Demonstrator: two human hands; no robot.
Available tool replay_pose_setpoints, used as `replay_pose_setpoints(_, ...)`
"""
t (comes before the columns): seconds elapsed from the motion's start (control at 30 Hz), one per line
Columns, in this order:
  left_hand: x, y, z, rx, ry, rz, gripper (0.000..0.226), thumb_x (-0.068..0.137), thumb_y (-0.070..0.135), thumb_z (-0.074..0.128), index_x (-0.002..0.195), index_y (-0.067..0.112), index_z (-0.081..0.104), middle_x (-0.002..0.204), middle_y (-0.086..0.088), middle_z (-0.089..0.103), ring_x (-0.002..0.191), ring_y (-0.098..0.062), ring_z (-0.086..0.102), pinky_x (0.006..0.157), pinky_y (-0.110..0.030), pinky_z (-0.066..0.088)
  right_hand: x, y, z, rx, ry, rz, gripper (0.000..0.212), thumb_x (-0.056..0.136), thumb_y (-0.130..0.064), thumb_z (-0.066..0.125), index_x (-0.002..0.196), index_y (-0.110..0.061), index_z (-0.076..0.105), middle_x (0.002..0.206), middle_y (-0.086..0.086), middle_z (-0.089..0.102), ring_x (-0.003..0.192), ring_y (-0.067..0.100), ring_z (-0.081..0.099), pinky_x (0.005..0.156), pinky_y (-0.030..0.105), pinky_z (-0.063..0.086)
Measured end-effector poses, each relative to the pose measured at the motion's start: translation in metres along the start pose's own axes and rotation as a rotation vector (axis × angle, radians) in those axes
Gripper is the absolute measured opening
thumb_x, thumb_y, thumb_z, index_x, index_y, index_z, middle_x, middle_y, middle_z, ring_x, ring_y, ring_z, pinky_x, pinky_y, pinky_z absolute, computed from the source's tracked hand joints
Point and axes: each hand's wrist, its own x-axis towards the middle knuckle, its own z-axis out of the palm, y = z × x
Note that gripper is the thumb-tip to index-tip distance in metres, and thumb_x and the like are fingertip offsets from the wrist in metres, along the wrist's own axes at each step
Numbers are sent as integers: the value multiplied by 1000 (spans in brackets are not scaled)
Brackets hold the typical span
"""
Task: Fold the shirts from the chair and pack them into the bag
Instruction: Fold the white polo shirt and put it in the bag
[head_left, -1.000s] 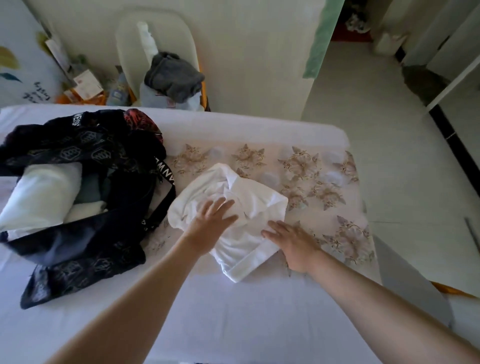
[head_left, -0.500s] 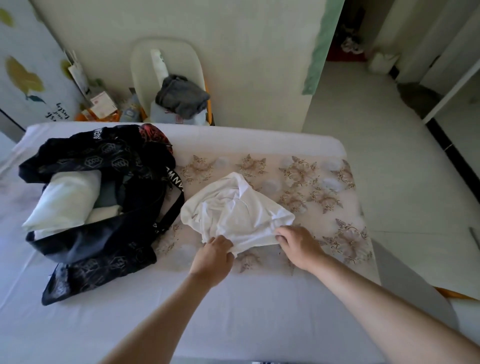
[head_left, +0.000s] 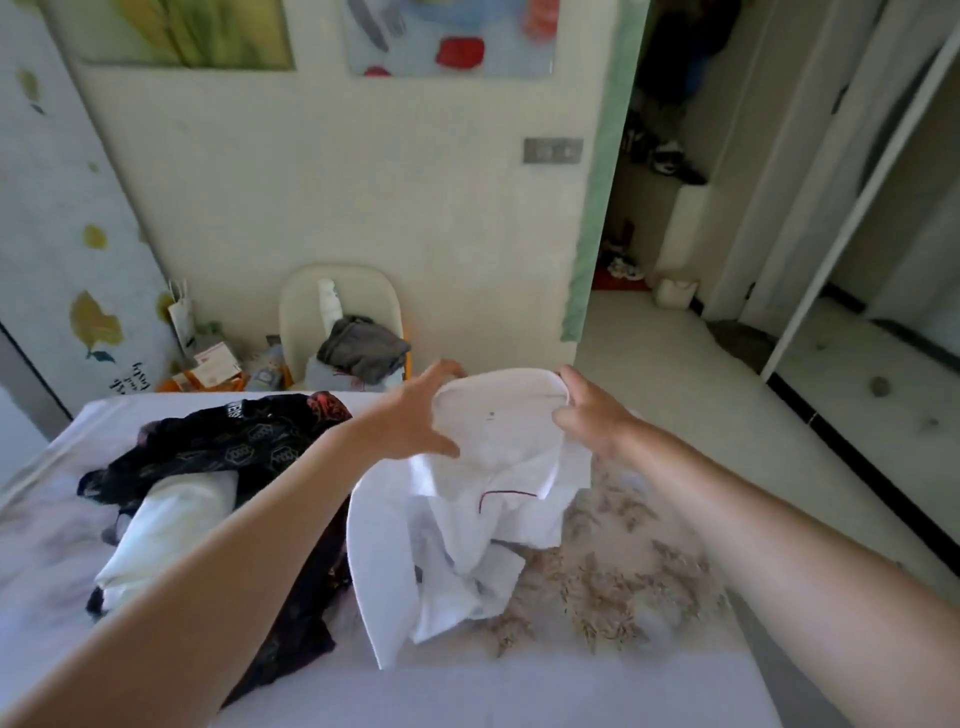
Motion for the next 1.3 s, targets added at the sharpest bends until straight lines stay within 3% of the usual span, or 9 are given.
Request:
replay_pose_setpoints(0.17,5,17,-61,99,280,22,36,90,10,63,120,20,45,107,-6,61,91,-25,57,70,-31,43,-9,-51,-36,-182,84,-147,45,93,-10,55,136,-18,46,118,-3,51,108,17,50,80,25,37)
replay_pose_setpoints(0.3,-2,36,-98,135,509,24,15,101,19,48,110,13,58,92,-8,61,81,-28,56,60,-32,31,-10,-84,-57,-176,281,-165,5,92,-8,61,88,-11,63,86,-3,59,89,23,61,58,18,37)
replay_pose_setpoints(0.47,-13,72,-136,124,732,137,24,105,25,38,101,7,54,87,-16,59,80,-35,55,63,-35,31,-15,-133,-82,52,519,-199,39,90,-37,70,66,-17,46,64,-4,49,59,14,47,55,31,31)
replay_pose_setpoints(0.6,-24,96,-170,78,613,97,40,101,50,39,104,12,50,93,-10,59,90,-34,56,70,-36,35,-32,-166,-105,30,579,-228,54,85,-53,70,63,-19,34,59,-3,38,52,13,38,51,29,26)
replay_pose_setpoints(0.73,-53,104,-201,-299,193,232,84,57,81,67,117,24,54,113,4,65,102,-12,63,84,-30,49,-51,-185,-124,12,487,-203,53,85,-59,66,63,-15,45,58,-7,45,50,9,44,51,24,31)
replay_pose_setpoints(0.9,-62,76,-211,-300,-229,233,64,73,6,69,132,23,50,125,1,66,115,-17,63,95,-37,51,-54,-176,-122,219,290,-139,29,84,-28,58,56,-22,54,63,-3,50,66,20,46,67,35,32)
replay_pose_setpoints(1.07,-41,47,-161,-146,97,74,12,96,17,59,105,12,65,94,-3,69,84,-19,63,71,-24,47,-42,-141,-90,10,239,-3,19,87,-27,67,72,-15,62,74,-4,58,72,13,54,66,27,38)
replay_pose_setpoints(1.17,-33,32,-132,18,263,8,30,96,32,60,76,10,52,67,-1,46,57,-17,42,50,-26,30,-31,-118,-70,-95,300,15,41,93,-37,62,65,-16,40,60,-2,38,57,16,35,55,32,20)
replay_pose_setpoints(1.3,-23,1,-106,138,399,-21,39,95,39,59,70,10,50,75,-3,48,62,-21,50,50,-31,28,-21,-94,-47,-205,334,7,49,92,-38,63,61,-18,31,54,-5,30,50,13,29,51,31,15)
